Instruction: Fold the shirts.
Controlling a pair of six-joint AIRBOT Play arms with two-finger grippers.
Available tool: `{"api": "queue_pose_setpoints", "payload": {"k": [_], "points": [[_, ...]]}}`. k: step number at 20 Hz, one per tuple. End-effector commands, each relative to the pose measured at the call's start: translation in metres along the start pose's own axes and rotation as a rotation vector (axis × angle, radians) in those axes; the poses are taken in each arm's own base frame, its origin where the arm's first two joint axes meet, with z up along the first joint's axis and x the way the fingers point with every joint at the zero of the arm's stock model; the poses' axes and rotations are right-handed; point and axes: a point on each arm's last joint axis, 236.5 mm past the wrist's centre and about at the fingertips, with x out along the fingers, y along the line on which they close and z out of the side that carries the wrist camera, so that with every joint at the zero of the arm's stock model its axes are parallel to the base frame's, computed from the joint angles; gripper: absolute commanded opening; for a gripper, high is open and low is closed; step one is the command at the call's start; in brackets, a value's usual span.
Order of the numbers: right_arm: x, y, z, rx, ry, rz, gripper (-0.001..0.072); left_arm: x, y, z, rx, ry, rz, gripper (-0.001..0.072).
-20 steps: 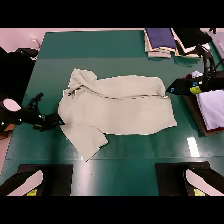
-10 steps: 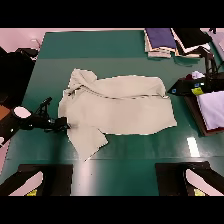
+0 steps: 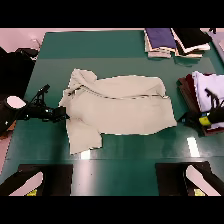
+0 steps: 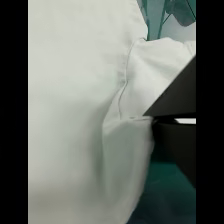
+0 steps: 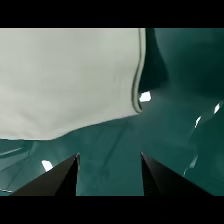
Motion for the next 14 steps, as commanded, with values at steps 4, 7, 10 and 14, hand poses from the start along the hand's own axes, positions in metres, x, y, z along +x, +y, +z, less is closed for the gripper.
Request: {"api": "queue_pose_setpoints", "payload": {"k": [4,7,10,14], "points": [[0.049,0.018,0.008,0.147,-0.014,0.229,0.0458,-0.003,-0.004,0.006,0.007,-0.015,-0.007,0.0025],[0.072,0.024,0.010,0.127,0.017,0.211,0.0447,-0.003,-0.004,0.006,0.008,-0.016,-0.006,0.0025],[0.086,0.035,0.009,0.043,0.031,0.188,0.0121,-0.005,-0.005,0.006,0.012,-0.014,-0.007,0.0024],[0.026,0.092,0.037,-0.204,-0.118,0.219,0.0018,-0.064,-0.048,0.046,0.145,-0.163,-0.031,0.0024]]}}
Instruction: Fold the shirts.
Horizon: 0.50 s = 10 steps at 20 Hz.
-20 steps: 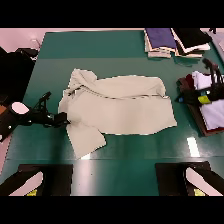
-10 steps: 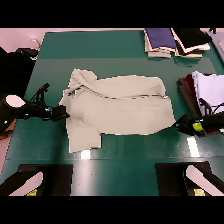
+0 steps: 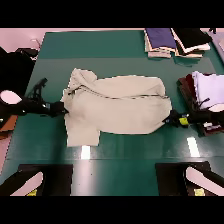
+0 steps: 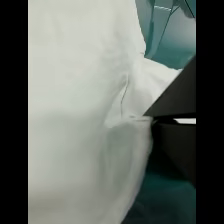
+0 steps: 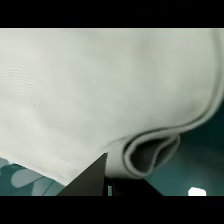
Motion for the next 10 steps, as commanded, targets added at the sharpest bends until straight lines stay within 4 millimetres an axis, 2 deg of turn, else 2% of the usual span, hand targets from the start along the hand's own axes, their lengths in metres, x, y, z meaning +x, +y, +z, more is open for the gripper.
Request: {"api": "queue_pose_setpoints", "payload": {"k": [1,3,5,6,8,10], "points": [[-0.053,0.067,0.033,-0.234,-0.158,0.034,0.0018,-0.068,-0.045,0.047,0.140,-0.192,-0.012,0.0023],[-0.127,0.129,0.058,-0.415,-0.376,0.045,0.0018,-0.150,-0.095,0.081,0.283,-0.418,-0.015,0.0024],[-0.214,0.188,0.063,-0.573,-0.613,0.041,0.0018,-0.244,-0.152,0.094,0.420,-0.651,-0.030,0.0024],[-0.258,0.213,0.057,-0.635,-0.728,0.036,0.0018,-0.290,-0.180,0.092,0.484,-0.762,-0.042,0.0024],[-0.332,0.250,0.038,-0.717,-0.923,0.012,0.0018,-0.372,-0.225,0.076,0.565,-0.956,-0.062,0.0024],[-0.389,0.275,0.013,-0.778,-1.088,-0.035,0.0018,-0.440,-0.260,0.054,0.628,-1.126,-0.085,0.0024]]}}
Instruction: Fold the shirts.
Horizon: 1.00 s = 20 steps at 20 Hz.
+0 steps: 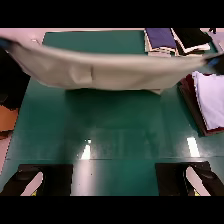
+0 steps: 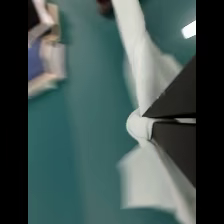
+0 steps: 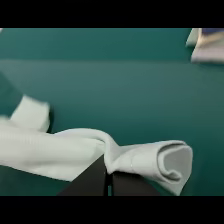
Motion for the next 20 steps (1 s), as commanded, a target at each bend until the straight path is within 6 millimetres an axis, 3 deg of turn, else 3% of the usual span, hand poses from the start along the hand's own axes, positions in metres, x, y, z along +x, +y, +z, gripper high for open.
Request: {"api": "queue_pose_setpoints", "payload": {"k": [1,3,5,7,8,10,12,15,18,20], "points": [[-0.095,0.047,0.078,-0.176,-0.272,-0.097,0.0018,-0.102,-0.058,0.099,0.132,-0.328,-0.007,0.0024],[-0.119,0.053,0.091,-0.194,-0.313,-0.155,0.0018,-0.129,-0.072,0.121,0.165,-0.422,-0.005,0.0023],[-0.122,0.052,0.090,-0.190,-0.272,-0.174,0.0018,-0.133,-0.065,0.126,0.175,-0.439,0.035,0.0023],[-0.111,0.042,0.084,-0.156,-0.190,-0.159,0.0018,-0.103,-0.039,0.112,0.144,-0.340,0.083,0.0023],[-0.100,0.033,0.081,-0.125,-0.147,-0.146,0.0017,-0.077,-0.025,0.096,0.124,-0.245,0.089,0.0023],[-0.067,0.012,0.065,-0.063,-0.022,-0.096,0.0017,-0.012,0.008,0.051,0.059,-0.002,0.081,0.0024],[-0.022,-0.009,0.040,0.022,0.119,-0.039,0.0017,0.048,0.039,0.003,-0.014,0.210,0.064,0.0025],[0.056,-0.059,-0.038,0.110,0.419,-0.096,0.0017,0.132,0.088,-0.084,-0.140,0.518,0.044,0.0025],[0.121,-0.090,-0.130,0.135,0.709,-0.140,0.0018,0.188,0.128,-0.171,-0.253,0.761,0.041,0.0025],[0.159,-0.101,-0.171,0.180,0.805,-0.135,0.0018,0.216,0.149,-0.222,-0.314,0.872,0.044,0.0024]]}}
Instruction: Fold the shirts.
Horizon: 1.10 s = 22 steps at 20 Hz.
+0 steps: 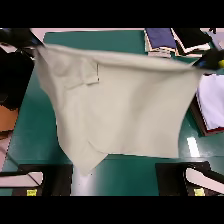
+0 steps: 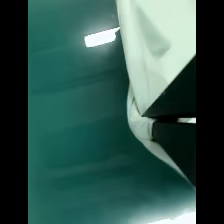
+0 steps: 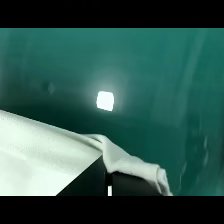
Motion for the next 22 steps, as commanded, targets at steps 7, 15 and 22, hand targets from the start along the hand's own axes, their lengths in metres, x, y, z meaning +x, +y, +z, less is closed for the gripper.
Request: {"api": "queue_pose_setpoints", "payload": {"k": [7,15,22], "points": [[0.153,-0.044,0.004,0.069,0.207,-0.045,0.0017,0.151,0.083,-0.033,-0.191,0.185,0.038,0.0024],[0.162,-0.035,-0.025,0.057,0.254,-0.048,0.0018,0.190,0.090,-0.104,-0.151,0.366,0.074,0.0024],[0.167,-0.049,-0.055,0.110,0.248,-0.065,0.0377,0.188,0.104,-0.153,-0.185,0.517,0.129,0.0484]]}}
